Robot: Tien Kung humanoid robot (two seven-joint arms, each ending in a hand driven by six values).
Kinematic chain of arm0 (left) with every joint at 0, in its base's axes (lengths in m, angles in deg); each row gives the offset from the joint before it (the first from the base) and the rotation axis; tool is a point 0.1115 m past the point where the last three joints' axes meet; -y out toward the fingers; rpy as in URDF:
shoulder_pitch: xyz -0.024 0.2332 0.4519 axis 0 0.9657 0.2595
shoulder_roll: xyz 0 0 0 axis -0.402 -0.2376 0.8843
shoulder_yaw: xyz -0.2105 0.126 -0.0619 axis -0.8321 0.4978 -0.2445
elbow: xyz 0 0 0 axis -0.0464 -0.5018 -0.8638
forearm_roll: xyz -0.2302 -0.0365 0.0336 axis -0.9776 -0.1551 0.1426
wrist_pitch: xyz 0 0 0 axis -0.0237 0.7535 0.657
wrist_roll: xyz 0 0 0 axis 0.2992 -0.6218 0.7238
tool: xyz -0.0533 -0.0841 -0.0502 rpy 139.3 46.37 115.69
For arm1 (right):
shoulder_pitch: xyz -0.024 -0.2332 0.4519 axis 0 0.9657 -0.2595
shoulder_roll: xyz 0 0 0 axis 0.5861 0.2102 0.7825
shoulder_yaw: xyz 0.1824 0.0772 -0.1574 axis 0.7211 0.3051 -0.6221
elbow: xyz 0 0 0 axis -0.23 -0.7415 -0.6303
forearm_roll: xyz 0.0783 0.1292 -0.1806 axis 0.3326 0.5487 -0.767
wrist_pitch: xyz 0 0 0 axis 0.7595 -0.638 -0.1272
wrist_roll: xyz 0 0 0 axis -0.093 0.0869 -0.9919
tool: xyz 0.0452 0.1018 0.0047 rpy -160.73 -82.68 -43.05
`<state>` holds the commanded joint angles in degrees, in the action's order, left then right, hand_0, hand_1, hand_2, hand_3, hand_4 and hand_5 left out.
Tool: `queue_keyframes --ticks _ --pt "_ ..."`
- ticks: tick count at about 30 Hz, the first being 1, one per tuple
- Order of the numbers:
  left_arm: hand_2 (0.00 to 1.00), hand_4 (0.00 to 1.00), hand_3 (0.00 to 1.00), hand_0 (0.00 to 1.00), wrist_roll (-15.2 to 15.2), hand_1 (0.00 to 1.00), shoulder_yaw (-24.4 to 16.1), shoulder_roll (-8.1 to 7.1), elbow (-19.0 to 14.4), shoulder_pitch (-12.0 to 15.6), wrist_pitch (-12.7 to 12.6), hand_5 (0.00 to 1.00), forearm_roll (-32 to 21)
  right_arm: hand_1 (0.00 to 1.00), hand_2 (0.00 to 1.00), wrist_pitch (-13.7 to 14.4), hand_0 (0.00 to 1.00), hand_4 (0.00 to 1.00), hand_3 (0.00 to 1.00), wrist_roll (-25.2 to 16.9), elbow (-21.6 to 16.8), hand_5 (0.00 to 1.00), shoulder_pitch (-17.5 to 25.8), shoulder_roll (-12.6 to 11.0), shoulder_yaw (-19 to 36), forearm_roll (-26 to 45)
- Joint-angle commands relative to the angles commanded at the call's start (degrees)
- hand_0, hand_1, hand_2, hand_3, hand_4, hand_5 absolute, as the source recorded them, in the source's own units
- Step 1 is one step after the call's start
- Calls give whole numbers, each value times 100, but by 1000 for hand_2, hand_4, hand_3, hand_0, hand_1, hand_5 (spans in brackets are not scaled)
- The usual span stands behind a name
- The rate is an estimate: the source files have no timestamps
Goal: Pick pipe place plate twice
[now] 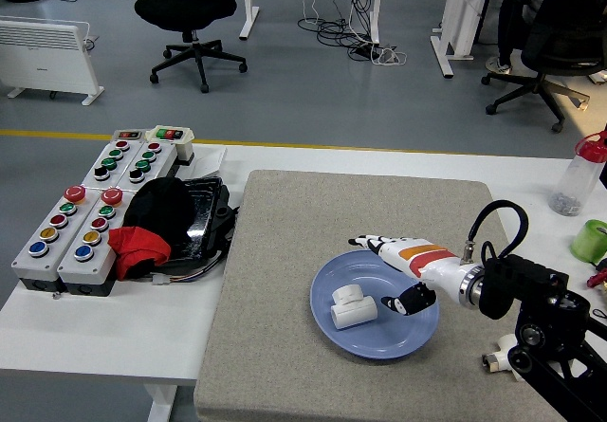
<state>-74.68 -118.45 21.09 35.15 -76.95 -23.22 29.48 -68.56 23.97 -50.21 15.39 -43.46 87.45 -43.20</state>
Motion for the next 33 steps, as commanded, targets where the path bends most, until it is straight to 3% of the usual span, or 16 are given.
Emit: queue_keyframes --ticks 6,8,17,26,33 --pt "719 403 661 718 -9 755 -43 2 0 10 1 998 58 924 998 -470 932 745 998 271 -412 195 220 -337 428 46" --pt "719 403 661 718 -19 755 -83 5 0 18 3 998 121 924 998 -757 932 745 998 437 -643 195 436 -558 652 105" --pt "720 403 661 716 -31 755 -168 13 0 32 2 998 232 922 998 -1080 927 756 998 518 -1039 212 992 -1158 924 260" --pt "719 403 661 715 -18 755 -158 6 0 35 1 998 199 912 998 -1299 921 766 998 699 -1263 235 1395 -1476 940 315" --pt "719 403 662 714 -24 755 -172 12 0 21 4 998 217 913 998 -1330 921 768 998 808 -1322 241 1557 -1447 1006 299"
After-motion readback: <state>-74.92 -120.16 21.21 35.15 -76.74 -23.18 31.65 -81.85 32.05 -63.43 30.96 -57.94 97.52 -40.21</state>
